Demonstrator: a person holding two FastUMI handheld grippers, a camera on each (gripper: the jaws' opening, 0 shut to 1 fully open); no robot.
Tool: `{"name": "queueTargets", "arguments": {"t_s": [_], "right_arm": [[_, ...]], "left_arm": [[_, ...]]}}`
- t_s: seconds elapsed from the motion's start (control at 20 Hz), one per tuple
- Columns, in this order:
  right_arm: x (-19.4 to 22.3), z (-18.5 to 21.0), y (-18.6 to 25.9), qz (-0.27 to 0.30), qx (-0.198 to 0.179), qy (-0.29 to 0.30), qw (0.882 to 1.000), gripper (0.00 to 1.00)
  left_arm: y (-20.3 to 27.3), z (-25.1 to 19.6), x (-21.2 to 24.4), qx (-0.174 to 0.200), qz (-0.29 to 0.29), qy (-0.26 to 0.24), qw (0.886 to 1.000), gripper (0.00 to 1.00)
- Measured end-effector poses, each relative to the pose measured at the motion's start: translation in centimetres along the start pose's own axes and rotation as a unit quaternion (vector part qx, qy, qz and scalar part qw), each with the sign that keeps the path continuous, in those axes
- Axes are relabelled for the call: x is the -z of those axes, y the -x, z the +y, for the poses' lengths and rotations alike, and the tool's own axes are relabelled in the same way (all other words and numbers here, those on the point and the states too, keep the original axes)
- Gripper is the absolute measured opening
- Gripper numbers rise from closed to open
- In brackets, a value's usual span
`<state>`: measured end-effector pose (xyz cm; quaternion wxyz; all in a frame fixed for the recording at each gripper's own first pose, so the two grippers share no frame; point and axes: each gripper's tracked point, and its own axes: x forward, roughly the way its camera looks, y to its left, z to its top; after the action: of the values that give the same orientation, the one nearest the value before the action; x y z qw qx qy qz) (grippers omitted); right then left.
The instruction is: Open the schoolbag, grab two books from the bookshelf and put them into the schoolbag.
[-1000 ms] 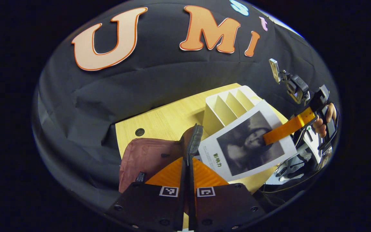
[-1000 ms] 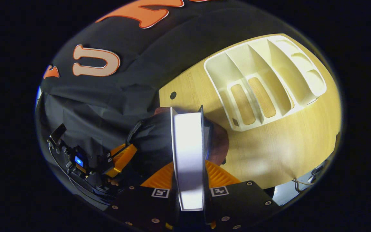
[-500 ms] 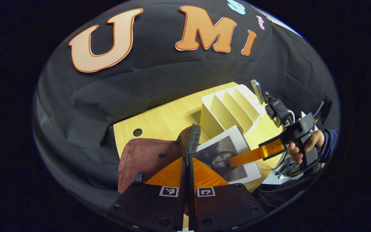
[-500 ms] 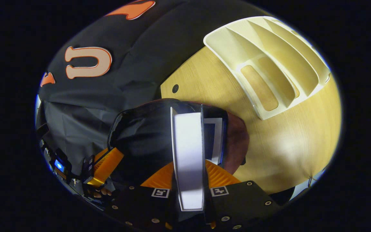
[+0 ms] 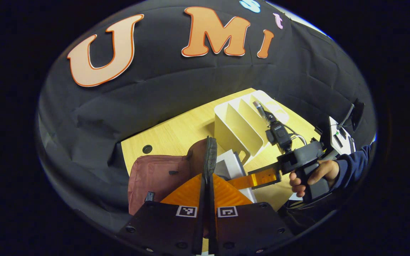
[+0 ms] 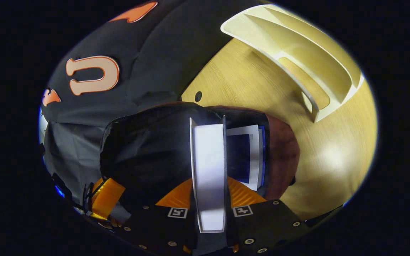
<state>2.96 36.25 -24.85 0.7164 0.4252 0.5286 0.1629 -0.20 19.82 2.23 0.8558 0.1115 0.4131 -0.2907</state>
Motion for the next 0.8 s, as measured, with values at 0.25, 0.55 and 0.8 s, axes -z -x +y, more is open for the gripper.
{"name": "queueTargets", "arguments": {"t_s": [0.25,0.55,0.8], "right_arm": [[0.4,0.1,-2.6,-0.012,-0.028,-0.020,0.999,0.31],[0.9,0.5,-5.9,-0.021,-0.046,-0.030,0.998,0.31],[0.8,-1.2,-5.3,-0.020,0.022,0.018,0.999,0.43]], "left_arm": [[-0.2,-1.5,0.0,0.008,0.000,-0.015,1.000,0.07],[-0.1,-2.8,0.0,0.011,-0.002,-0.020,1.000,0.07],[-0.1,-1.6,0.3,-0.008,-0.006,-0.009,1.000,0.07]]}}
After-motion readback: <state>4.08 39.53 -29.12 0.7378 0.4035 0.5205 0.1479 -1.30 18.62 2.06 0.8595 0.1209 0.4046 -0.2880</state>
